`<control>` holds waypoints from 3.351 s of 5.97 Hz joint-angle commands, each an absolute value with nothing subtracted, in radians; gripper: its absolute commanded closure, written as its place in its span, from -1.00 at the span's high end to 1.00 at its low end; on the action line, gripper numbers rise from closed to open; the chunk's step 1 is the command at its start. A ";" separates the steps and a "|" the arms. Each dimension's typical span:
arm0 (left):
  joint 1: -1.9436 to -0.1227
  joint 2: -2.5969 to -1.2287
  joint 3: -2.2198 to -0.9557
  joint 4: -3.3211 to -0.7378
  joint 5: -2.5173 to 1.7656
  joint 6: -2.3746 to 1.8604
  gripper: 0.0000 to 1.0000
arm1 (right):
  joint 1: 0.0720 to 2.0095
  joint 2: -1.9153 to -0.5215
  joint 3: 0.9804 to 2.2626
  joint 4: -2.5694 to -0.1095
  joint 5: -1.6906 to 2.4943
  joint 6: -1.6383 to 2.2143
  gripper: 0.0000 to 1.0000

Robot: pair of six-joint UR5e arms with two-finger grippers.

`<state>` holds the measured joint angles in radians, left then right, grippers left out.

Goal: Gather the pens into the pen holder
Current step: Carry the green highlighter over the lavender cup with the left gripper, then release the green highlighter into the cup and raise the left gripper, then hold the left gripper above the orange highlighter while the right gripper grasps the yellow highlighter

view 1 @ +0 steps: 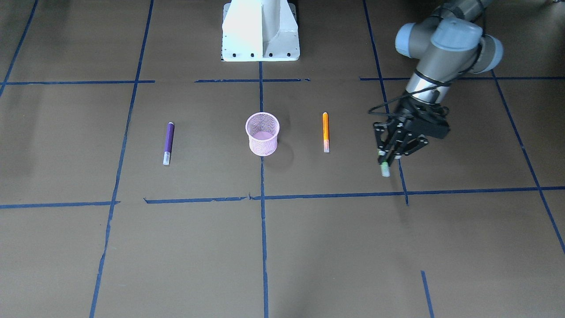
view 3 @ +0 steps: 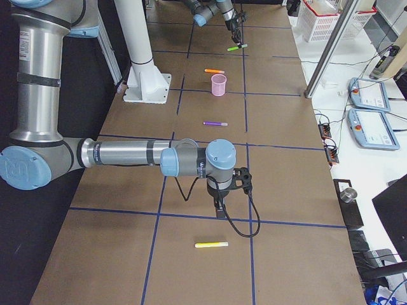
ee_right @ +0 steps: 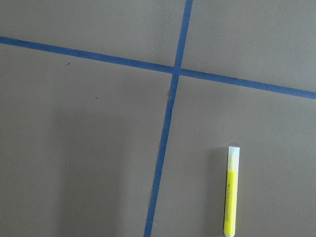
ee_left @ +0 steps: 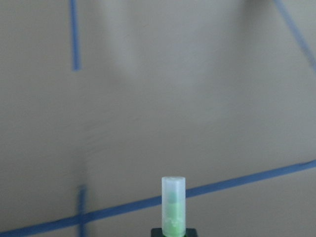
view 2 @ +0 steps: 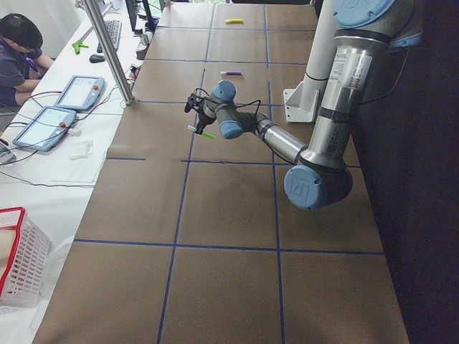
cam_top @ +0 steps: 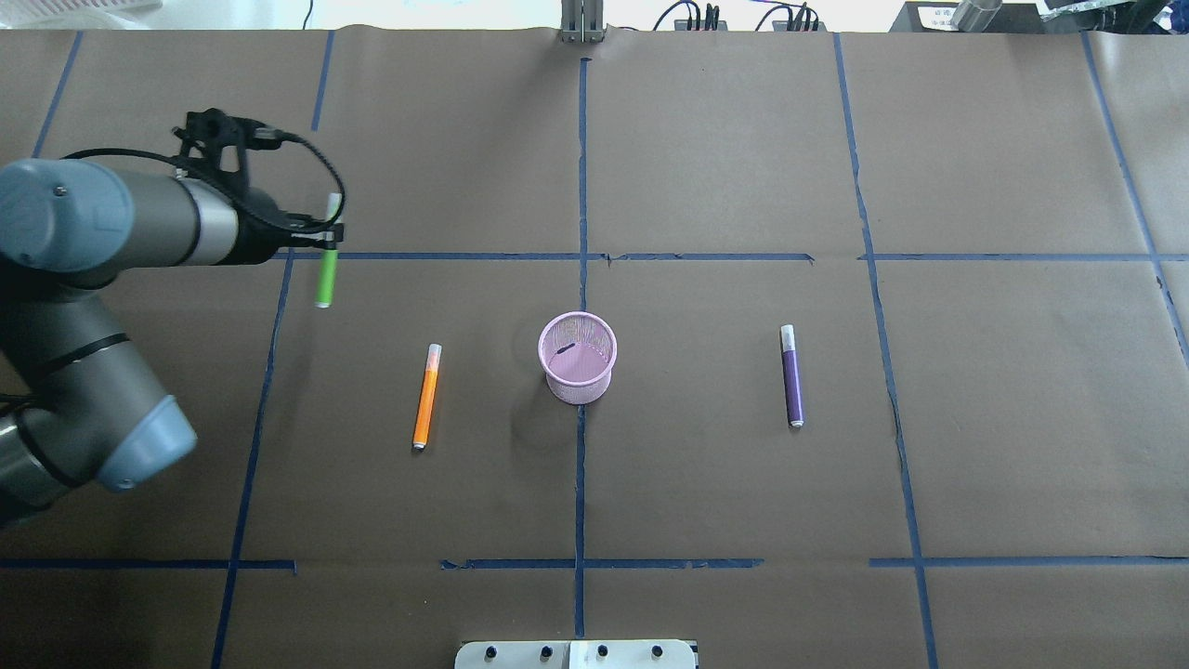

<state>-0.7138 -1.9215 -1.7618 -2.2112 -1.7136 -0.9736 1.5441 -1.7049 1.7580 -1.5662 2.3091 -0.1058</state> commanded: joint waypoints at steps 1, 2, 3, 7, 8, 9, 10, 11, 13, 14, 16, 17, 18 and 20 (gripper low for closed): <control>-0.574 -2.102 -1.743 -2.206 -1.511 -1.035 -0.95 | 1.543 -1.701 1.758 -1.566 2.309 -0.106 1.00; -0.533 -2.161 -1.737 -2.203 -1.424 -1.043 -0.95 | 1.542 -1.700 1.758 -1.566 2.309 -0.106 1.00; -0.472 -2.208 -1.706 -2.204 -1.323 -1.043 -0.95 | 1.542 -1.700 1.756 -1.566 2.309 -0.106 1.00; -0.333 -2.227 -1.606 -2.212 -1.164 -1.040 -0.83 | 1.542 -1.700 1.756 -1.566 2.309 -0.106 1.00; -0.331 -2.232 -1.611 -2.214 -1.167 -1.034 -0.37 | 1.542 -1.700 1.756 -1.566 2.309 -0.106 1.00; -0.333 -2.230 -1.621 -2.209 -1.176 -1.031 0.66 | 1.542 -1.700 1.756 -1.566 2.309 -0.106 1.00; -0.336 -2.230 -1.631 -2.204 -1.190 -1.023 0.98 | 1.542 -1.700 1.756 -1.566 2.309 -0.106 1.00; -0.359 -2.227 -1.685 -2.115 -1.274 -1.023 0.99 | 1.542 -1.700 1.758 -1.566 2.309 -0.106 1.00; -0.508 -2.226 -1.883 -1.667 -1.616 -1.003 0.99 | 1.542 -1.701 1.755 -1.566 2.322 -0.106 1.00; -0.578 -2.211 -1.925 -1.522 -1.750 -0.941 0.99 | 1.542 -1.703 1.744 -1.565 2.322 -0.110 1.00; -0.684 -2.091 -2.023 -1.379 -1.894 -0.739 0.99 | 1.542 -1.707 1.517 -1.269 2.321 -0.104 1.00; -0.695 -2.083 -2.026 -1.379 -1.904 -0.723 0.99 | 1.536 -1.698 1.429 -1.187 2.318 -0.069 0.98; -0.695 -2.083 -2.028 -1.379 -1.904 -0.723 1.00 | 1.491 -1.692 1.396 -1.177 2.301 -0.051 0.94; -0.695 -2.083 -2.036 -1.379 -1.904 -0.724 1.00 | 1.438 -1.602 1.199 -1.082 2.284 -0.051 0.83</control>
<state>-0.6942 -2.0837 -2.0302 -1.3799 -1.9032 -0.7239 1.4635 -1.6402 1.2910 -1.1381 2.2896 -0.0524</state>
